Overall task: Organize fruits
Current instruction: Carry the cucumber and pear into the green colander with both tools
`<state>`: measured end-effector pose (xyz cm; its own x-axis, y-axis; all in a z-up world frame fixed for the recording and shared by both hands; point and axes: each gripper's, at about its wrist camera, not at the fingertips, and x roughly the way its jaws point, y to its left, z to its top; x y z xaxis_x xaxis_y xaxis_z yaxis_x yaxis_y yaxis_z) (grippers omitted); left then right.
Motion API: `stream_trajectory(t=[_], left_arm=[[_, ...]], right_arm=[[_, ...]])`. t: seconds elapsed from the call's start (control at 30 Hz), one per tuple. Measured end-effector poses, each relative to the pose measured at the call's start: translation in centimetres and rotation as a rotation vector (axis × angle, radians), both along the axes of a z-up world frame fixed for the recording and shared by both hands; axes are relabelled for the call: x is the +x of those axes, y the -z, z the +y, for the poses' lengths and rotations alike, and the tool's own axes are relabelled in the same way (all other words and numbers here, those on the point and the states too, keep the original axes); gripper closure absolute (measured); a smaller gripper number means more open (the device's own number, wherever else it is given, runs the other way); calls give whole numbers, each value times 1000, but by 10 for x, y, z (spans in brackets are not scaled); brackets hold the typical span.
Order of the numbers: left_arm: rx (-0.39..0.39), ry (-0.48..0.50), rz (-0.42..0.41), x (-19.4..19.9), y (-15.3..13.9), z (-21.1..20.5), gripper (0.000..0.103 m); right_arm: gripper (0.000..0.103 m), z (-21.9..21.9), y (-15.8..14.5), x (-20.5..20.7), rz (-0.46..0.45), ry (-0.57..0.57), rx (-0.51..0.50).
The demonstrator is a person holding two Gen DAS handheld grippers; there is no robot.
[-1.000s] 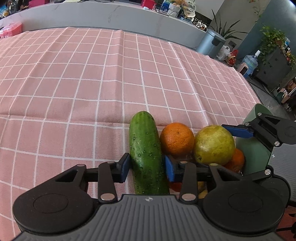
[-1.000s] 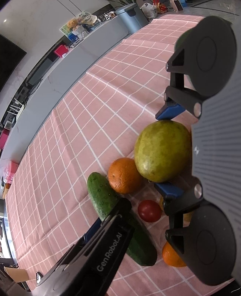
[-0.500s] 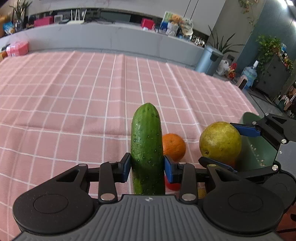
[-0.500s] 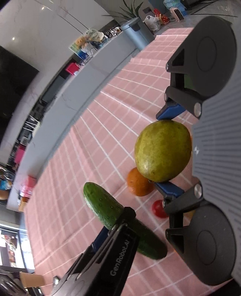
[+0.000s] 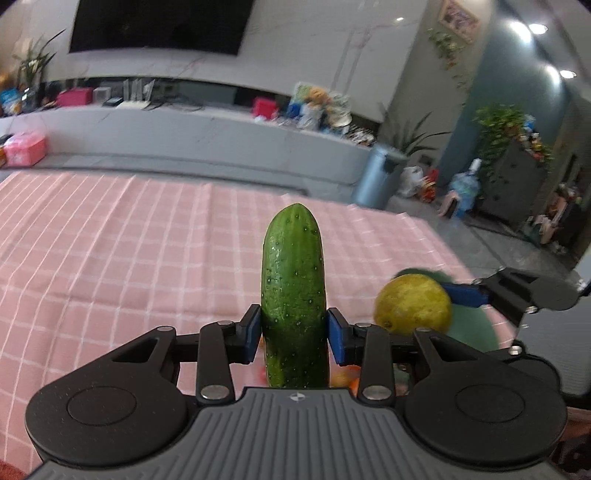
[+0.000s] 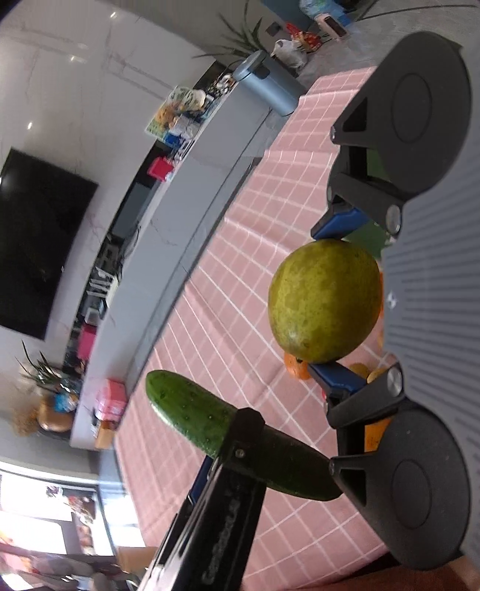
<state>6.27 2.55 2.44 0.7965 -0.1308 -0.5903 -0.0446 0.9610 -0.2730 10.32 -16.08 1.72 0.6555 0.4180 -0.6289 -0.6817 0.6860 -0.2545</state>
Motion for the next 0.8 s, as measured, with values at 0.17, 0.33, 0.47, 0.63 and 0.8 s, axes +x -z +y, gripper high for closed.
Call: stream_trajectory(t=[0.17, 0.33, 0.47, 0.63, 0.8], left_arm=[[-58, 81, -52, 15, -25, -23, 61], [-90, 177, -62, 46, -32, -56, 61], [-106, 231, -52, 77, -27, -82, 61], [-119, 275, 27, 116, -2, -107, 61], [-111, 324, 141, 145, 29, -119, 61]], right_arm=[[36, -34, -22, 4, -7, 58, 32], [36, -65, -33, 13, -23, 96, -3], [36, -86, -33, 25, -20, 124, -44], [36, -106, -20, 48, 32, 155, -76], [36, -111, 7, 75, 135, 188, -84]])
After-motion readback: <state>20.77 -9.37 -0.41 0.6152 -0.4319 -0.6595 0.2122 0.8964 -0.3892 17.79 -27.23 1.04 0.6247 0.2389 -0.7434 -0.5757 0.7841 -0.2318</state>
